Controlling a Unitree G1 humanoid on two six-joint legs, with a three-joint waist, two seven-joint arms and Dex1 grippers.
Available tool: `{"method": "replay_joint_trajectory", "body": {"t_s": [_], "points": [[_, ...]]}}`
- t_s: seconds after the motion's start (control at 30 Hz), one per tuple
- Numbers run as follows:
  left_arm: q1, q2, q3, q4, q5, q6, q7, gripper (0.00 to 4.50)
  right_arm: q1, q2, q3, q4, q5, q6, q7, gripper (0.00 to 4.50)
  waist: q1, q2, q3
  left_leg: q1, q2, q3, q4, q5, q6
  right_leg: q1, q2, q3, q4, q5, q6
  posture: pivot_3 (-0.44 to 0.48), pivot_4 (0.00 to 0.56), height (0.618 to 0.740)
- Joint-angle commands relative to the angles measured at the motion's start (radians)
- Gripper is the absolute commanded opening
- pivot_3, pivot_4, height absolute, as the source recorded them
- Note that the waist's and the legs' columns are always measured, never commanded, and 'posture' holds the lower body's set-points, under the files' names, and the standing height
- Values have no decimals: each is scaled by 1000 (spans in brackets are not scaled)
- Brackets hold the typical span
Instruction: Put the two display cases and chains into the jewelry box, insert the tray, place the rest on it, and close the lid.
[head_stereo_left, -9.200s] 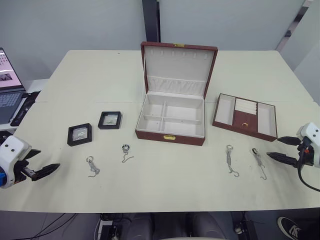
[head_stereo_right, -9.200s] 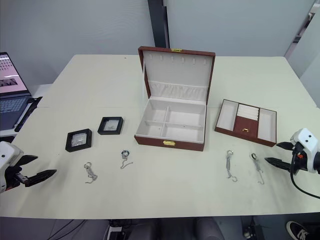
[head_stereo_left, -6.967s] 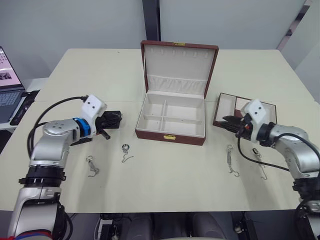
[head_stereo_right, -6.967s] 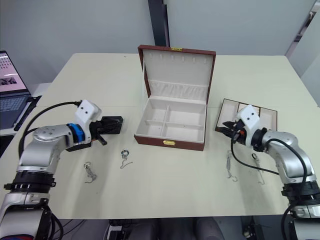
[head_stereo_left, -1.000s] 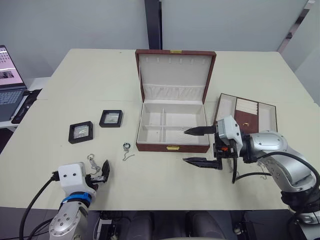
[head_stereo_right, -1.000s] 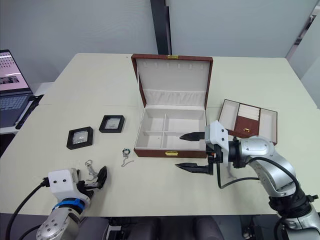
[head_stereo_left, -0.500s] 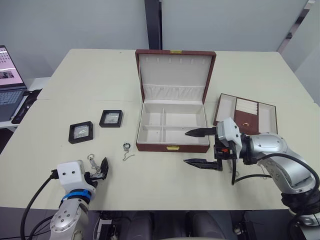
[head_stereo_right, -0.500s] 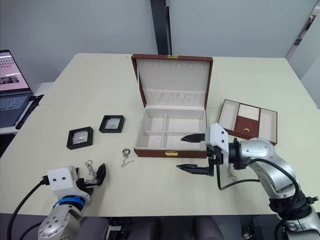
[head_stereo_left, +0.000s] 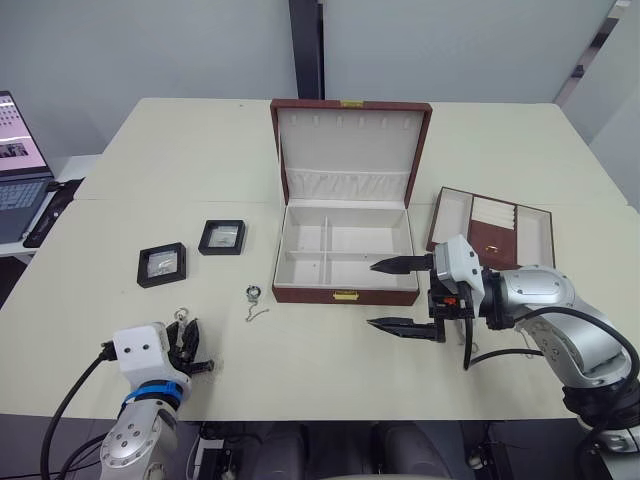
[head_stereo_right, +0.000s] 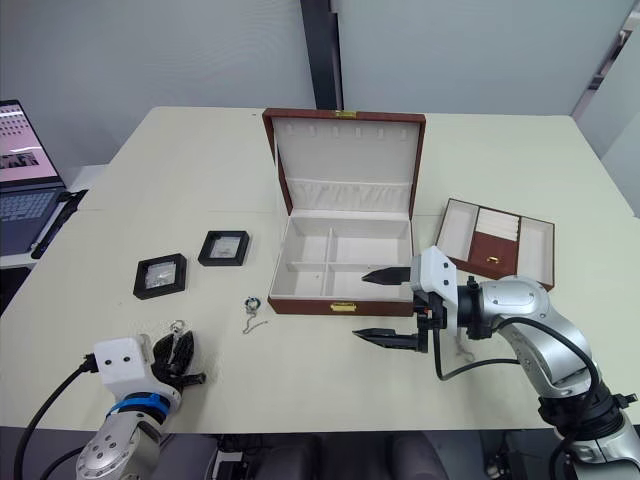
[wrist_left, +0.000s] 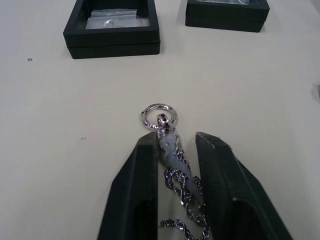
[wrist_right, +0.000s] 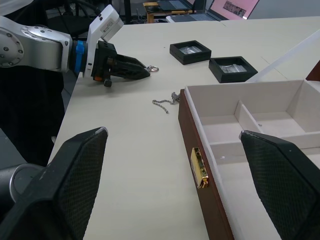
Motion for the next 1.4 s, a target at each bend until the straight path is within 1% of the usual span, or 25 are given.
{"method": "replay_joint_trajectory", "body": {"t_s": [0.03,0.23,0.5,0.63,0.8,0.87,0.97,1.13,1.23,1.4], "points": [[15,-6,-1,6,-4,10,6,34,-10,-6,-23,-18,12,-13,3,4500,0,0,0,0,0,0,0,0,0,0,0,0,0,0,0,0,150,740],[11,5,-8,-5,-22,-2,-23,33,-14,-3,-26,-13,13,-15,2,4500,0,0,0,0,0,0,0,0,0,0,0,0,0,0,0,0,150,740],[-17,14,8,-86,-77,-8,-40,33,-38,4,-46,-14,36,-1,-10,4500,0,0,0,0,0,0,0,0,0,0,0,0,0,0,0,0,150,740],[-44,58,-1,-140,-101,7,-73,33,-44,3,-62,-11,51,3,-17,4500,0,0,0,0,0,0,0,0,0,0,0,0,0,0,0,0,150,740],[-114,141,-9,-178,-133,43,-122,33,-39,-7,-96,2,59,3,-30,4500,0,0,0,0,0,-1,0,0,0,0,0,0,0,0,0,0,150,740],[-154,192,-18,-187,-148,57,-162,33,-39,-8,-111,8,60,2,-40,4500,0,0,0,0,0,0,0,0,0,0,0,0,0,0,0,0,150,740],[-237,261,-16,-180,-204,93,-217,33,-37,-9,-128,15,50,-4,-53,4500,0,0,0,0,0,0,0,0,0,0,0,-1,0,0,0,0,150,740],[-412,354,-62,-102,-259,150,-308,33,-23,-14,-156,9,40,-6,-88,4500,0,0,0,0,0,0,0,0,0,0,0,-1,0,0,0,0,150,740],[-510,371,-96,-38,-276,164,-349,33,-10,-10,-174,-8,45,4,-120,4500,1,0,0,0,0,0,0,0,0,0,0,-1,0,0,0,0,150,740],[-667,370,-166,113,-230,139,-400,33,19,-4,-203,-44,51,21,-188,4500,0,0,0,-1,0,0,0,0,0,-1,1,-2,0,0,0,0,150,740]]}}
